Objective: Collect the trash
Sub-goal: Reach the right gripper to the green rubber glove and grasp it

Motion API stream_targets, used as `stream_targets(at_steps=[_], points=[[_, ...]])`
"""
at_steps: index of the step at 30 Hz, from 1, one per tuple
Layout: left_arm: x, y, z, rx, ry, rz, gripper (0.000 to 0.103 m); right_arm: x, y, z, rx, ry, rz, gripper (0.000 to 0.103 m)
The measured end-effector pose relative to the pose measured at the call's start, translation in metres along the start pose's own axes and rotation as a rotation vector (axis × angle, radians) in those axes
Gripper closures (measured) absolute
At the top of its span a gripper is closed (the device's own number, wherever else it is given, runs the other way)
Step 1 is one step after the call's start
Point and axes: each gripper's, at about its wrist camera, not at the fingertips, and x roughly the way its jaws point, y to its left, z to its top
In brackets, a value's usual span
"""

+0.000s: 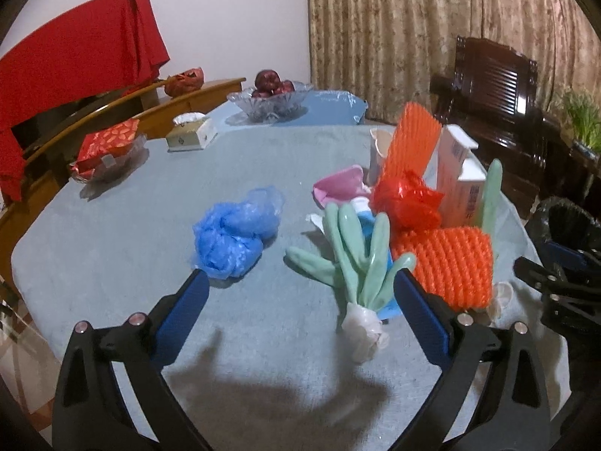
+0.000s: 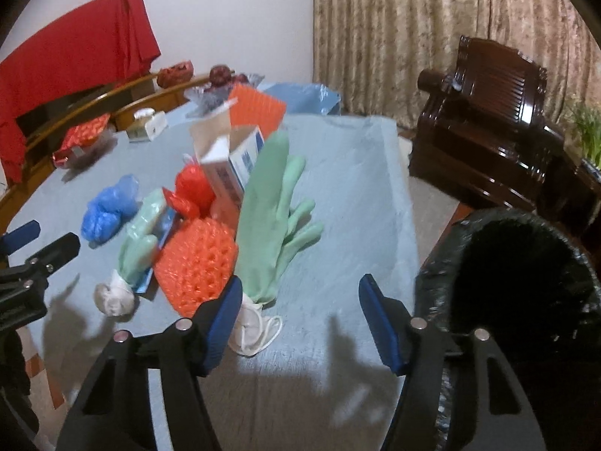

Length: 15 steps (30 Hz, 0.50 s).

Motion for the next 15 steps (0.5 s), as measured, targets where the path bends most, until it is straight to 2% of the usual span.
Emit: stream_targets(at_steps=[3,7,13,15], points=[[0.009,-0.002,-0.001,0.005,0.014,-0.029,0.017,0.010,-0.002,0.003,0.017,0.010,0.022,0.040],[0.018,-0.005,-0.001,-0.002,0.024,-0.039,0.018,0.024,0.002,0.011,-0.002,0.021,0.045,0.041],[0.026,-0.014,-0.002,0.011,0.038,-0.054,0.018,0.046,0.007,0.011,0.013,0.066,0.096,0.050],[0.029,-0.017,-0.003,0.019,0.045,-0.059,0.018,0.050,0.005,0.011,0.033,0.079,0.141,0.062]])
